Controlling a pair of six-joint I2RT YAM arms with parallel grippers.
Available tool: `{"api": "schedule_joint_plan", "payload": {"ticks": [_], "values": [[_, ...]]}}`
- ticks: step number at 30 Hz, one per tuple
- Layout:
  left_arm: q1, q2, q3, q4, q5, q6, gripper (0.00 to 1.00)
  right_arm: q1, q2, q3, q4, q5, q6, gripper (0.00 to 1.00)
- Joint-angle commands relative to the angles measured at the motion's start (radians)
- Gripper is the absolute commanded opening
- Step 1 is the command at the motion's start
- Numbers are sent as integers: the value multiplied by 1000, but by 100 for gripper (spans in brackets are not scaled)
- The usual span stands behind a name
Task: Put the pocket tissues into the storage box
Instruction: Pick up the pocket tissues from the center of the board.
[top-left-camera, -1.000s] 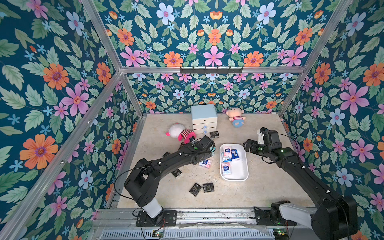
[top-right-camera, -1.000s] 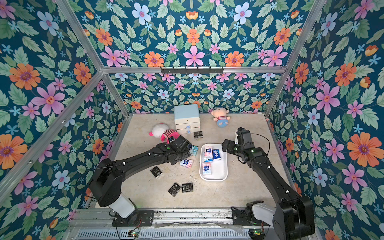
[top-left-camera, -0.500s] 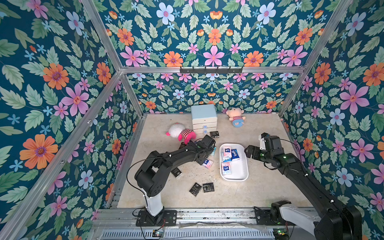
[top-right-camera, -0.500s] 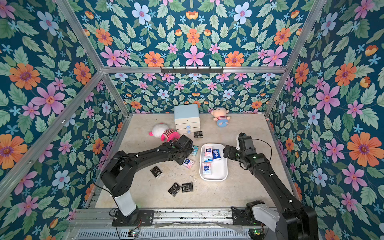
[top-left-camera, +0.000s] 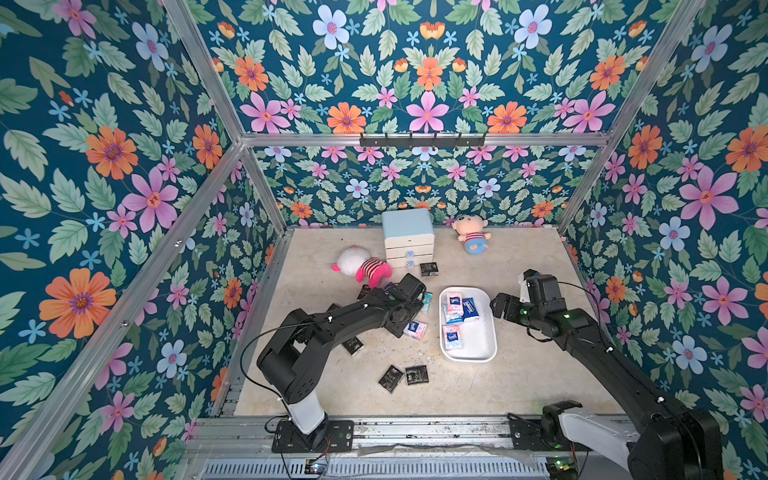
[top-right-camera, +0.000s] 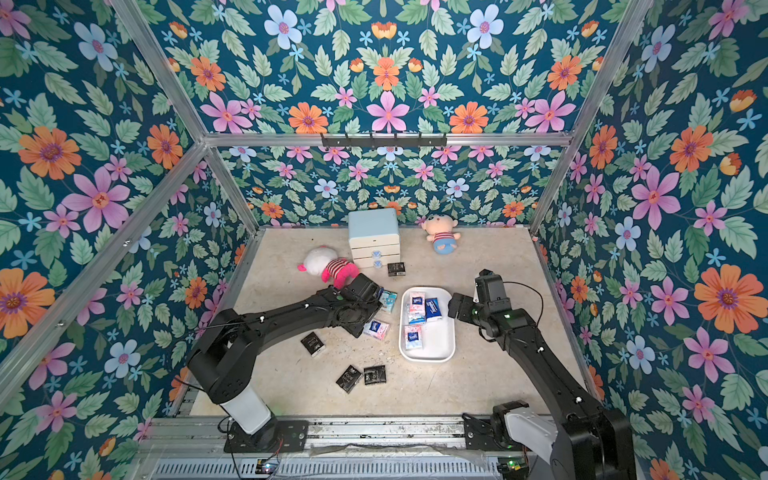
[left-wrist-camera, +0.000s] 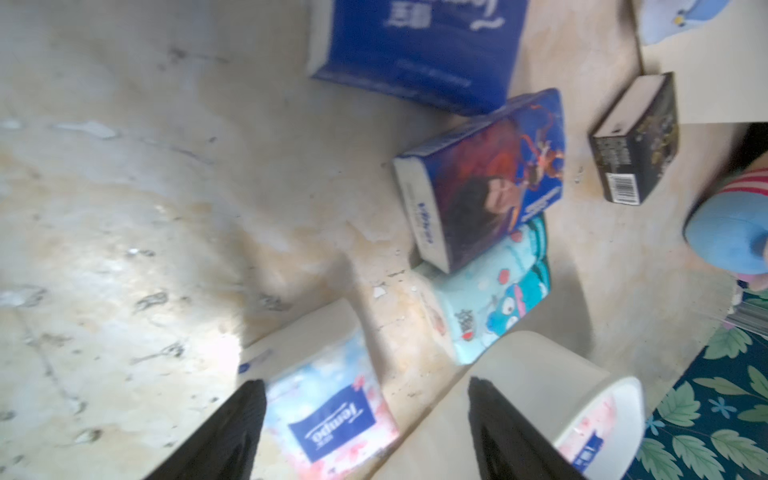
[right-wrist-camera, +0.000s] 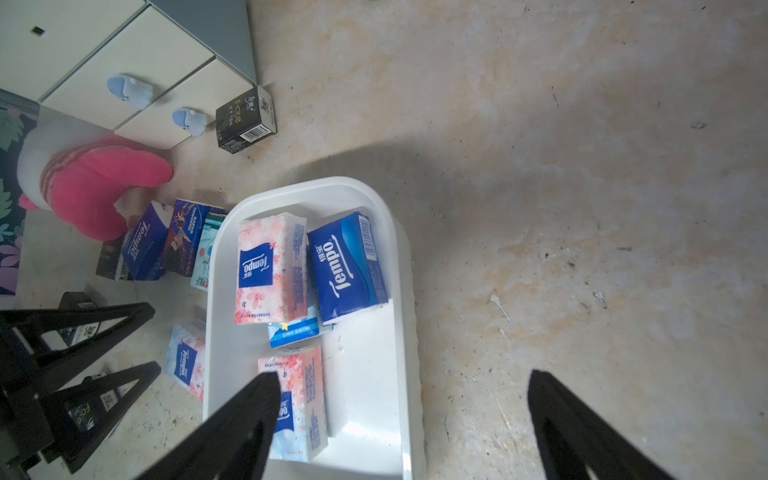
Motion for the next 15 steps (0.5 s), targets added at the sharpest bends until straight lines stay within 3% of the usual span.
{"api": "schedule_joint_plan", "payload": {"ticks": [1, 15], "values": [[-2, -16, -17, -28, 16, -61, 82, 0, 25, -7, 36, -9, 7, 97], [-6, 104, 83, -25, 114, -94, 82, 0, 91, -27, 98, -11, 13, 97]]}}
